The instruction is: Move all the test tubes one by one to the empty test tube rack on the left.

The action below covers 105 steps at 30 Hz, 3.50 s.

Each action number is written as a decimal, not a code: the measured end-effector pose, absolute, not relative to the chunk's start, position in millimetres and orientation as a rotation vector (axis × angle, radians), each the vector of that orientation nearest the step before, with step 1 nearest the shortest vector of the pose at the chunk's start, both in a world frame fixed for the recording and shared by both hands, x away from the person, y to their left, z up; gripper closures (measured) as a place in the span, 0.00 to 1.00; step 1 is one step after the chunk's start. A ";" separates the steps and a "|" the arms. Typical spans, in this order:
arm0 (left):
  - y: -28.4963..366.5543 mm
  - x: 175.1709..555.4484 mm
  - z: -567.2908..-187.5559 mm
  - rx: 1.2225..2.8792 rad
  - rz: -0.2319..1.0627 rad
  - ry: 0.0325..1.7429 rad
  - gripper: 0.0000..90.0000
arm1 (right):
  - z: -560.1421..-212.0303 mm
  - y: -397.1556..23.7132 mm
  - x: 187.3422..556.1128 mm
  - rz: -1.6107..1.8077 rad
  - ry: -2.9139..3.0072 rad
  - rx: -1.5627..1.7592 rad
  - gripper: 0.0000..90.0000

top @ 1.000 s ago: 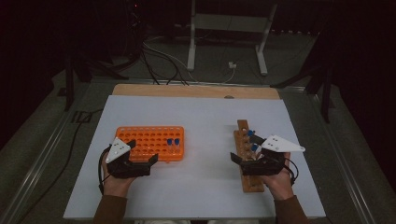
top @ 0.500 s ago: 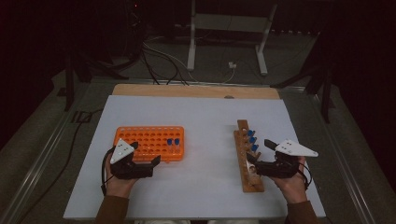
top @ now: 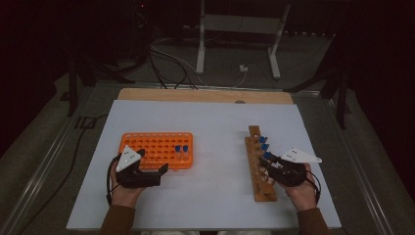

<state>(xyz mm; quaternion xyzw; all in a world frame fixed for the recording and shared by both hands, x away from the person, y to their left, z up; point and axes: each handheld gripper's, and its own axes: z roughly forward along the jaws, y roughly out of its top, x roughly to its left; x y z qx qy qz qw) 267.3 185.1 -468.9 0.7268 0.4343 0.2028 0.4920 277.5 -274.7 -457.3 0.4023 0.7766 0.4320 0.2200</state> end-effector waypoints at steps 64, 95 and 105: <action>182.8 268.2 -462.3 1.762 0.505 1.033 0.01 | -384.8 -270.9 278.5 1.297 2.129 1.025 0.85; 164.8 265.5 -453.2 1.764 0.533 0.930 0.01 | -394.2 -184.4 292.0 1.395 2.262 0.893 0.85; 153.8 265.0 -445.5 1.791 0.515 0.889 0.01 | -397.1 -167.3 294.3 1.413 2.287 0.876 0.85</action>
